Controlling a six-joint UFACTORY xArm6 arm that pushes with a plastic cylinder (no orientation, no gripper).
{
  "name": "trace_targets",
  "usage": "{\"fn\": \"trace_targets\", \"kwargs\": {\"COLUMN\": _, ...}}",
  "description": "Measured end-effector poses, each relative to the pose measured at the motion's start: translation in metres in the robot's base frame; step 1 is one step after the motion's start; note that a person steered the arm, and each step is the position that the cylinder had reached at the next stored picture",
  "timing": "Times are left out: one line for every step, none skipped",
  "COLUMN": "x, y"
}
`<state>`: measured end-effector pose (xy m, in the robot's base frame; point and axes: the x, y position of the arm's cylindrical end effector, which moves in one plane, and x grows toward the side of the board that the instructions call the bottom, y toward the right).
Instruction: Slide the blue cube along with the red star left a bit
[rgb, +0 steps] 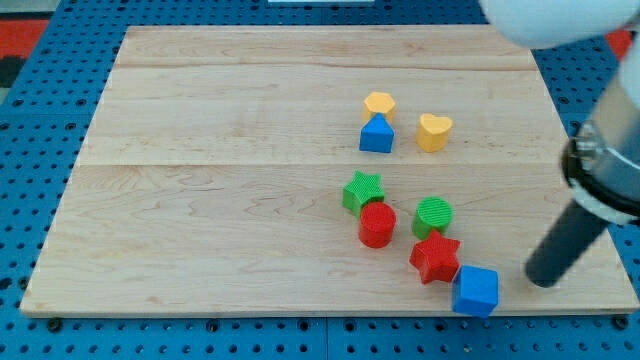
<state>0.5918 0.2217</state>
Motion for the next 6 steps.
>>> {"fn": "trace_targets", "kwargs": {"x": 0.025, "y": 0.038}}
{"fn": "trace_targets", "kwargs": {"x": 0.026, "y": 0.016}}
{"fn": "trace_targets", "kwargs": {"x": 0.027, "y": -0.039}}
{"fn": "trace_targets", "kwargs": {"x": 0.025, "y": -0.082}}
{"fn": "trace_targets", "kwargs": {"x": -0.009, "y": -0.165}}
{"fn": "trace_targets", "kwargs": {"x": -0.046, "y": -0.242}}
